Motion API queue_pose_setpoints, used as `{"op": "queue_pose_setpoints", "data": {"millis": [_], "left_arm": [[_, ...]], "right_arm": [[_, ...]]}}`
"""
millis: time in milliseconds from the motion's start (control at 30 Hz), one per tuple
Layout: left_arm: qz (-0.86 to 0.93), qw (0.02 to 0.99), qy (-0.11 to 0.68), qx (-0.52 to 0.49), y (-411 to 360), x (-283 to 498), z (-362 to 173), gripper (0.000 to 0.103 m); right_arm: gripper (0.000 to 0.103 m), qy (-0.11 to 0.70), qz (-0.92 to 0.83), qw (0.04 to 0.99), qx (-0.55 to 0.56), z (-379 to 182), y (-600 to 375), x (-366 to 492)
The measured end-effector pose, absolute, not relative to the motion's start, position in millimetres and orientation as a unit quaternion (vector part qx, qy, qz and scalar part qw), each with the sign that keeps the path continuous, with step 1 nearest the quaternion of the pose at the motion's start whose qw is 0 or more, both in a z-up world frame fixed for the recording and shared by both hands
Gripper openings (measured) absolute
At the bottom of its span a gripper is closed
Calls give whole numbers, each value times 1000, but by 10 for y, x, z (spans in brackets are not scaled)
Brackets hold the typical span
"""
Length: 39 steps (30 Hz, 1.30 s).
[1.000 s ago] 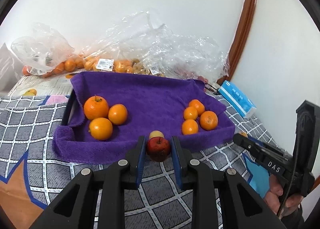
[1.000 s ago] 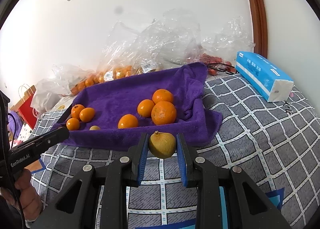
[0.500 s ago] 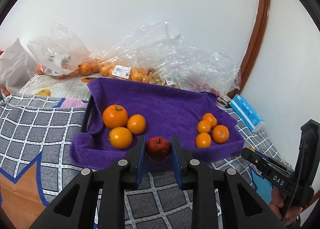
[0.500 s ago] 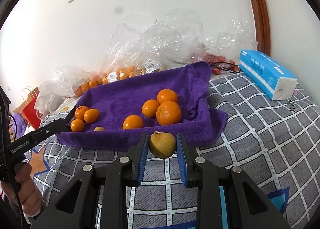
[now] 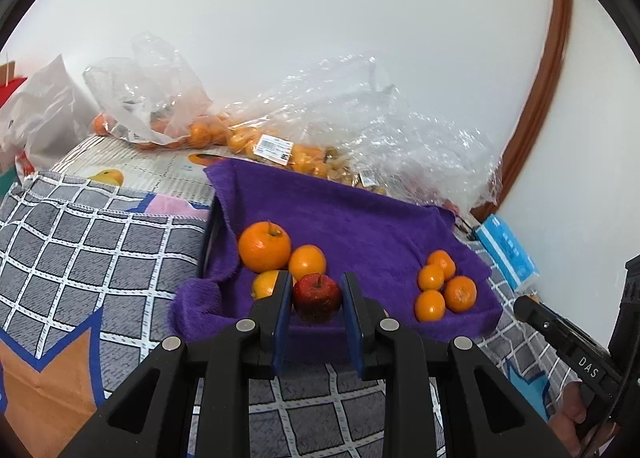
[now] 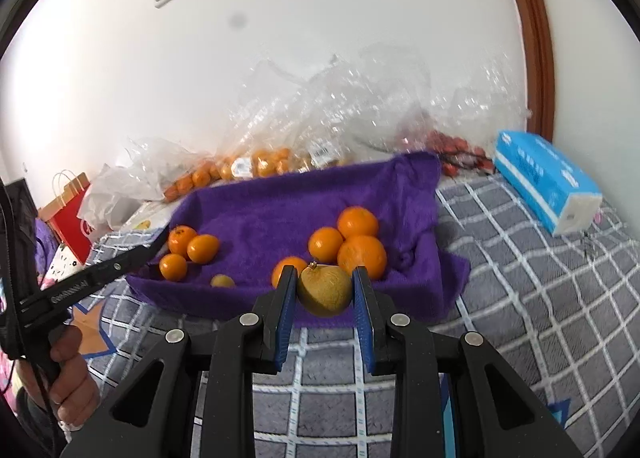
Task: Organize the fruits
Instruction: 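Lift and carry the pear and red apple over the purple towel, then lower the pear and apple onto the towel and open both tools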
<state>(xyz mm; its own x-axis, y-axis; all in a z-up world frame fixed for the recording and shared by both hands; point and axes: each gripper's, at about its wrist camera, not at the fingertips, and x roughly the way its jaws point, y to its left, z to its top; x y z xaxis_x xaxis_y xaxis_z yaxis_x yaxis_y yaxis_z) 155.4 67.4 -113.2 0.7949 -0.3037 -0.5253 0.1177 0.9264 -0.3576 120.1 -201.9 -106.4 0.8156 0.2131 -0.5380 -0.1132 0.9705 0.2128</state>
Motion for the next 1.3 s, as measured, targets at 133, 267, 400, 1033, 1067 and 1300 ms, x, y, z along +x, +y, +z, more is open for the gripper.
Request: {"op": "queue_pose_setpoints", "data": {"millis": [133, 267, 400, 1033, 1067, 1300], "left_arm": [[-104, 936, 293, -166, 757, 1559, -1115, 24], [-98, 934, 294, -177, 822, 1577, -1123, 24], [-97, 932, 297, -186, 867, 1587, -1118, 24], [-120, 914, 357, -150, 429, 2035, -1241, 24], [-127, 912, 361, -148, 417, 2039, -1260, 24], [-131, 905, 373, -159, 413, 2095, -1375, 24]], "right_arm": [[28, 281, 97, 952, 73, -931, -1965, 1317], [28, 274, 108, 953, 66, -841, -1910, 1456], [28, 269, 120, 953, 72, -809, -1879, 1566], [28, 331, 137, 930, 84, -1275, -1917, 2066], [28, 335, 139, 928, 82, -1295, -1907, 2079], [28, 351, 144, 923, 71, -1405, -1849, 2116]]}}
